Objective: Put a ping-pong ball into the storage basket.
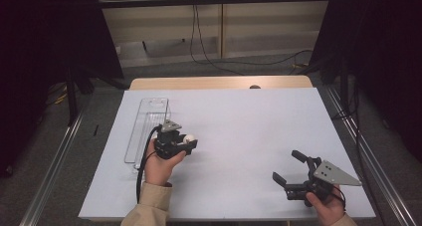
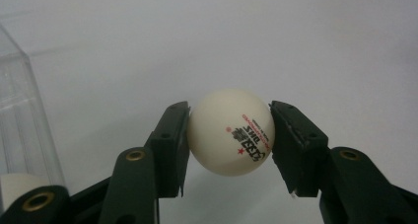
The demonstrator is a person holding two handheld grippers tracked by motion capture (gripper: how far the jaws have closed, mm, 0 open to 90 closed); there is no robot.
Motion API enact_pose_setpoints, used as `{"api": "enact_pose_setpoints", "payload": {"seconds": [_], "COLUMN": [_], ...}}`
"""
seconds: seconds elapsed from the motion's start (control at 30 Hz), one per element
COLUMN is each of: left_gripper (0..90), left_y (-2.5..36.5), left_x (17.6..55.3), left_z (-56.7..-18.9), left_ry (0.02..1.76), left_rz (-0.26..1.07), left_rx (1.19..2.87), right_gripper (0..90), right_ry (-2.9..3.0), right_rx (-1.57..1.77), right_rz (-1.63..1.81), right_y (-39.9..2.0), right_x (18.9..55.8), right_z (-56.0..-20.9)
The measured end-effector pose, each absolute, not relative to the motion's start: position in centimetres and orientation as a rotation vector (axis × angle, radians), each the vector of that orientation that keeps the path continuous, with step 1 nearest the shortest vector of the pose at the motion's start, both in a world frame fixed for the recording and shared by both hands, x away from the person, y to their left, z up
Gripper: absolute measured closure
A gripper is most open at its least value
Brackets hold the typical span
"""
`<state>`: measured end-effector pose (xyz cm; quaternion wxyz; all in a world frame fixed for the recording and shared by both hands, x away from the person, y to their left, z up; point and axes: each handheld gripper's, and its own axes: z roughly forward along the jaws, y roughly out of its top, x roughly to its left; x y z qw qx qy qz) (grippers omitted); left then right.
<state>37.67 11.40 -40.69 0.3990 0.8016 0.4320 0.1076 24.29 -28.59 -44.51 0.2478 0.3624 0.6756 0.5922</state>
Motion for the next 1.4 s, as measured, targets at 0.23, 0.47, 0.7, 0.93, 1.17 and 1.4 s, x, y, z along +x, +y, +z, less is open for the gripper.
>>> {"api": "enact_pose_setpoints", "payload": {"seconds": [0.23, 0.47, 0.7, 0.93, 1.17, 1.4], "left_gripper": [51.2, 51.2, 51.2, 51.2, 51.2, 51.2], "left_y": [11.9, 12.4, 12.7, 13.0, 13.4, 13.7], "left_x": [37.8, 37.8, 37.8, 37.7, 37.7, 37.7], "left_z": [-40.5, -40.3, -40.1, -40.0, -39.8, -39.6], "left_ry": [1.095, 1.105, 1.111, 1.122, 1.138, 1.134], "left_rz": [0.283, 0.281, 0.282, 0.282, 0.292, 0.305], "left_rx": [2.033, 2.029, 2.031, 2.024, 2.016, 2.014], "right_gripper": [1.7, 1.8, 1.7, 1.7, 1.7, 1.7], "right_ry": [1.842, 1.842, 1.841, 1.84, 1.842, 1.843], "right_rx": [0.988, 0.989, 0.984, 0.986, 0.986, 0.986], "right_rz": [1.613, 1.614, 1.615, 1.613, 1.614, 1.614], "right_y": [-28.6, -28.6, -28.5, -28.6, -28.6, -28.5], "right_x": [24.3, 24.2, 24.2, 24.2, 24.2, 24.2], "right_z": [-44.5, -44.5, -44.5, -44.5, -44.5, -44.5]}}
